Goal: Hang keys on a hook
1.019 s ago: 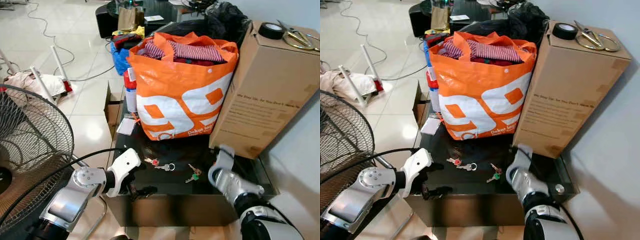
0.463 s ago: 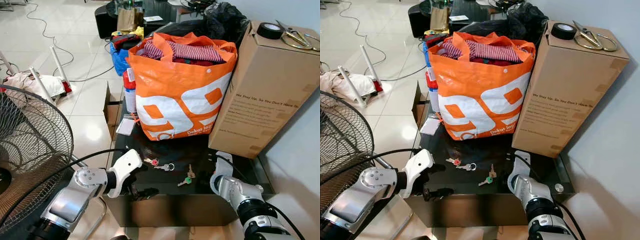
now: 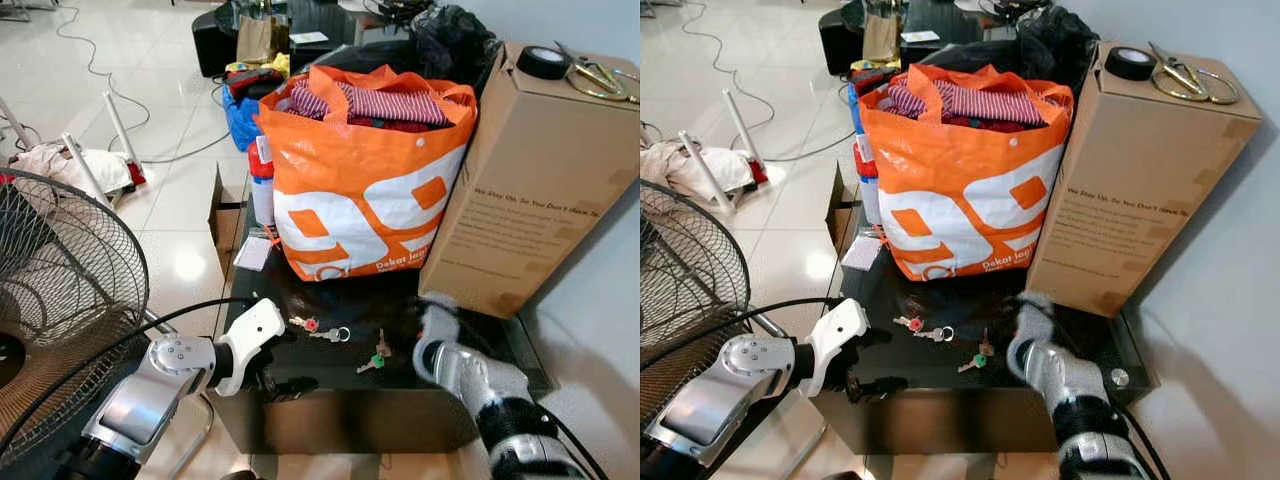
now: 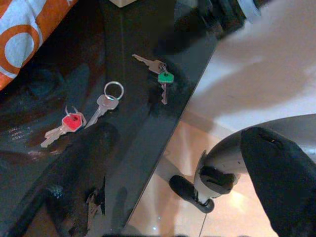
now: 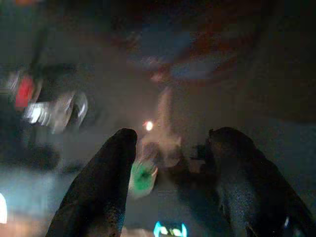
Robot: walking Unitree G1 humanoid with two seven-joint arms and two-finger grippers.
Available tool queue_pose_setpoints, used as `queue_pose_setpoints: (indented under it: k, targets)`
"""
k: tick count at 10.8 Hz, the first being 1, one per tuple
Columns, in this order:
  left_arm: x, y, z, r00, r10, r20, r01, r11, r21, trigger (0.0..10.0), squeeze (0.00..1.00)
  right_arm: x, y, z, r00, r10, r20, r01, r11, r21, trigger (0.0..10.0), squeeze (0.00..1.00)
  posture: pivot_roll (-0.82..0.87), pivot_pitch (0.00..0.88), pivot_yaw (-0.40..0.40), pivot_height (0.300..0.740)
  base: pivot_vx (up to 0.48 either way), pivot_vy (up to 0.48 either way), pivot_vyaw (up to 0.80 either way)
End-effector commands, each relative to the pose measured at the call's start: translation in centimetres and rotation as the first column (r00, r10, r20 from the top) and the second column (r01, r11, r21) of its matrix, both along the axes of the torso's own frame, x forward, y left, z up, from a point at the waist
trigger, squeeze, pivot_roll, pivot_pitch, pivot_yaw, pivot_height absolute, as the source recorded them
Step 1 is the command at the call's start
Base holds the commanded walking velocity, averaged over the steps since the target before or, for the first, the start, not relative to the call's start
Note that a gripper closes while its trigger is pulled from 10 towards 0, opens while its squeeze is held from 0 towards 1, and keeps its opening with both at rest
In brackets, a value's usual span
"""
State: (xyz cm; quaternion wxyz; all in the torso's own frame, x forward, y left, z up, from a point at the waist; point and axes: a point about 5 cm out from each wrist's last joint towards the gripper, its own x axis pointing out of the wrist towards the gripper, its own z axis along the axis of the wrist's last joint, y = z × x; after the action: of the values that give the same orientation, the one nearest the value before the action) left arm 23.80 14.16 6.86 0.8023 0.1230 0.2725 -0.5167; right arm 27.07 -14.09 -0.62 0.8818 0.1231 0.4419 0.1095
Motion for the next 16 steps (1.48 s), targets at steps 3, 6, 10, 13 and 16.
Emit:
queue_pose_setpoints:
  k: [3, 6, 10, 13, 16]
  targets:
    - [0.3, 0.0, 0.3, 1.0, -0.013, 0.006, 0.013, 1.0, 0.009, 10.0, 0.0, -0.7, 1.8, 0.1, 0.968, 0.247, 0.043, -0.246, 0.969, -0.03, 10.0, 0.0, -0.12, 0.0, -0.019, 0.74, 0.0, 0.0, 0.0]
    - [0.3, 0.1, 0.2, 1.0, -0.013, 0.006, 0.013, 1.0, 0.014, 10.0, 0.0, -0.3, 0.5, -0.8, 0.982, 0.19, 0.024, -0.182, 0.965, -0.188, 10.0, 0.0, -0.12, 0.0, -0.022, 0.74, 0.0, 0.0, 0.0]
    - [0.2, 0.0, 0.2, 1.0, -0.016, 0.008, 0.016, 1.0, 0.014, 10.0, 0.0, -0.5, -0.6, -1.7, 0.996, 0.086, -0.007, -0.085, 0.965, -0.249, 10.0, 0.0, -0.12, 0.0, -0.022, 0.74, 0.0, 0.0, 0.0]
    - [0.3, -0.1, 0.2, 1.0, -0.016, 0.008, 0.016, 1.0, 0.013, 10.0, 0.0, 0.1, -0.4, -1.4, 0.999, 0.036, 0.04, -0.027, 0.979, -0.201, 10.0, 0.0, -0.12, 0.0, -0.022, 0.74, 0.0, 0.0, 0.0]
    - [0.4, -0.2, 0.3, 1.0, -0.016, 0.008, 0.016, 1.0, 0.011, 10.0, 0.0, 0.4, -0.3, -1.3, 0.998, 0.038, 0.052, -0.028, 0.983, -0.183, 10.0, 0.0, -0.12, 0.0, -0.022, 0.74, 0.0, 0.0, 0.0]
